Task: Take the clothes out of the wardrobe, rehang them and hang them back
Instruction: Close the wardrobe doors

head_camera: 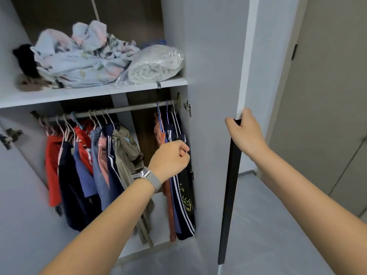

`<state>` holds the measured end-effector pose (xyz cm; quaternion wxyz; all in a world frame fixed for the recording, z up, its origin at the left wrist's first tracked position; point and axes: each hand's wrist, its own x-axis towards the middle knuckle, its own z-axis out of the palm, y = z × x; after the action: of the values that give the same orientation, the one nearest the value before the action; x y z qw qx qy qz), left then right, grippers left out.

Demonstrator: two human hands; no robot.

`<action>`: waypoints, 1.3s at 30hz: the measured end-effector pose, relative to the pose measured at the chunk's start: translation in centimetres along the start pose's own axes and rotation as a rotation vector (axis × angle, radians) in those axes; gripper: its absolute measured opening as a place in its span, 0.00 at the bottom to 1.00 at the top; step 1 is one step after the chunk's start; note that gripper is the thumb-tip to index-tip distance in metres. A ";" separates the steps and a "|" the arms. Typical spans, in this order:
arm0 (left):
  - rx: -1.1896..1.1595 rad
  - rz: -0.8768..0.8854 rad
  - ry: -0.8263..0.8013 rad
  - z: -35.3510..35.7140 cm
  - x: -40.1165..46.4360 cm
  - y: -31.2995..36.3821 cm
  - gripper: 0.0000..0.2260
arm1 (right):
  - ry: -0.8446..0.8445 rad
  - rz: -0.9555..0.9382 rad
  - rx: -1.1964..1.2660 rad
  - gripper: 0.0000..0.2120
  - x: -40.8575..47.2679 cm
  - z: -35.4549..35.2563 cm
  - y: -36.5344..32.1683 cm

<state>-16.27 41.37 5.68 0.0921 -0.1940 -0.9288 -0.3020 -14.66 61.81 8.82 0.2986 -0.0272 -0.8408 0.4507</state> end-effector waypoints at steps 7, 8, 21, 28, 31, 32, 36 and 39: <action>-0.014 -0.089 0.013 0.1 -2.8 -3.1 0.10 | -0.066 0.006 -0.161 0.13 -1.0 -0.3 0.4; -0.021 -0.104 -0.007 0.0 -3.2 -3.8 0.09 | -0.081 0.003 -0.173 0.14 -1.1 -0.2 -0.1; -0.016 -0.239 0.059 -4.3 -5.8 -11.8 0.09 | -0.272 -0.202 -0.326 0.07 -3.9 8.4 -7.2; -0.022 -0.294 0.108 -5.7 -6.7 -15.9 0.10 | -0.416 -0.261 -0.484 0.09 -3.2 14.1 -10.9; -0.012 -0.326 0.130 -6.7 -6.6 -17.4 0.10 | -0.445 -0.287 -0.502 0.07 -2.4 17.4 -12.3; -0.014 -0.332 0.136 -7.1 -6.5 -17.8 0.09 | -0.453 -0.296 -0.506 0.07 -1.9 18.6 -12.7; 0.013 -0.372 0.190 -8.3 -5.9 -20.5 0.08 | -0.484 -0.343 -0.497 0.10 0.5 24.1 -14.2; 0.015 -0.455 0.242 -8.7 -5.9 -23.2 0.08 | -0.498 -0.400 -0.495 0.09 2.8 27.9 -14.9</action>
<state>-20.11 17.16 -1.22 0.1337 0.0583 -0.9330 -0.3290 -28.29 33.18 10.12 0.1522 0.1761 -0.9592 0.1605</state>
